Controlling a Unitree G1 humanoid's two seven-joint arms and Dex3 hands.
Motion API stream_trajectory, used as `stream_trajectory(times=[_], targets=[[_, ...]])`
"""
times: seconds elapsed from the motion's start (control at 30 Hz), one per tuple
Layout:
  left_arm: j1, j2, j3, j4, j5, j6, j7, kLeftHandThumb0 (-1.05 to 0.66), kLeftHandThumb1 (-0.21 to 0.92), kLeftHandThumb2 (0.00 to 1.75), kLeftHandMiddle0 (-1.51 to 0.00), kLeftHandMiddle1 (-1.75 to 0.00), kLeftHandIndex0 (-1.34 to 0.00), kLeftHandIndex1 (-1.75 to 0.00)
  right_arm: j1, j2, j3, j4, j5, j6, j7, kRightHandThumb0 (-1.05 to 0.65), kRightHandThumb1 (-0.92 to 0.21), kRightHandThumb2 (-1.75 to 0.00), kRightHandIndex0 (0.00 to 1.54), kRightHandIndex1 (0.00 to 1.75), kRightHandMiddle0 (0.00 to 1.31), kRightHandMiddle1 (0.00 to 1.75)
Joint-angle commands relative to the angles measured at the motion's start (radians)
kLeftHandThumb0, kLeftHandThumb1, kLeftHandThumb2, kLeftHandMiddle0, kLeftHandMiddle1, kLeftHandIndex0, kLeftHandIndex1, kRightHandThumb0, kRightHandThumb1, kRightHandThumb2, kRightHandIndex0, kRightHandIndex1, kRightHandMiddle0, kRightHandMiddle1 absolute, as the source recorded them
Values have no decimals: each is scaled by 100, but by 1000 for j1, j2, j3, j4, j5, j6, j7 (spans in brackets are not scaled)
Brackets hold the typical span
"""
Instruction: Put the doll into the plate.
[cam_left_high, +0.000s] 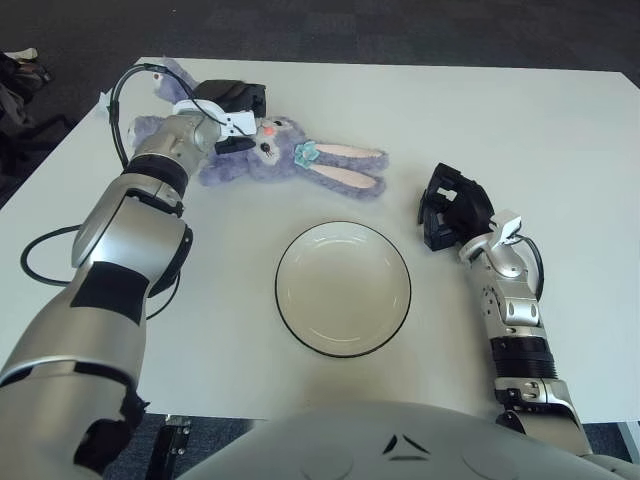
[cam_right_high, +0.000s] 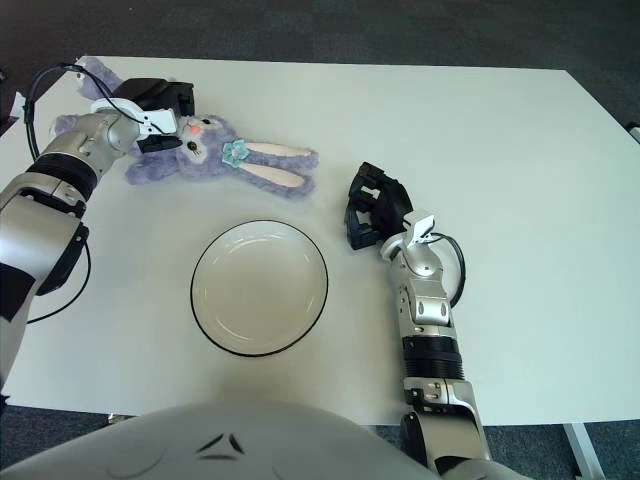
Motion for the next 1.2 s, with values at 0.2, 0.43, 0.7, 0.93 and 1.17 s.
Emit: stream_trajectory(times=[0.2, 0.43, 0.7, 0.93, 1.17], targets=[[34, 1, 12, 3, -8, 15, -30, -1, 2, 152, -98, -132, -65, -175, 38, -8, -3, 64, -2, 37, -4, -1, 8, -175, 91, 170, 69, 175], [34, 6, 15, 0, -11, 15, -32, -1, 7, 148, -94, -140, -56, -175, 35, -11, -3, 71, 1, 36, 0, -1, 7, -175, 91, 170, 69, 175], [33, 14, 14, -4, -11, 4, -43, -1, 9, 147, -92, -142, -54, -174, 34, -11, -4, 74, 0, 35, -1, -1, 8, -175, 91, 170, 69, 175], [27, 29, -20, -9, 19, -42, -86, -1, 37, 114, -69, -150, -44, -164, 36, -11, -4, 72, -2, 32, -3, -1, 8, -175, 91, 170, 69, 175], [19, 43, -55, -13, 46, -88, -116, 26, 76, 49, -56, -142, -13, -144, 36, -12, -4, 74, -1, 33, -1, -1, 8, -175, 91, 170, 69, 175]])
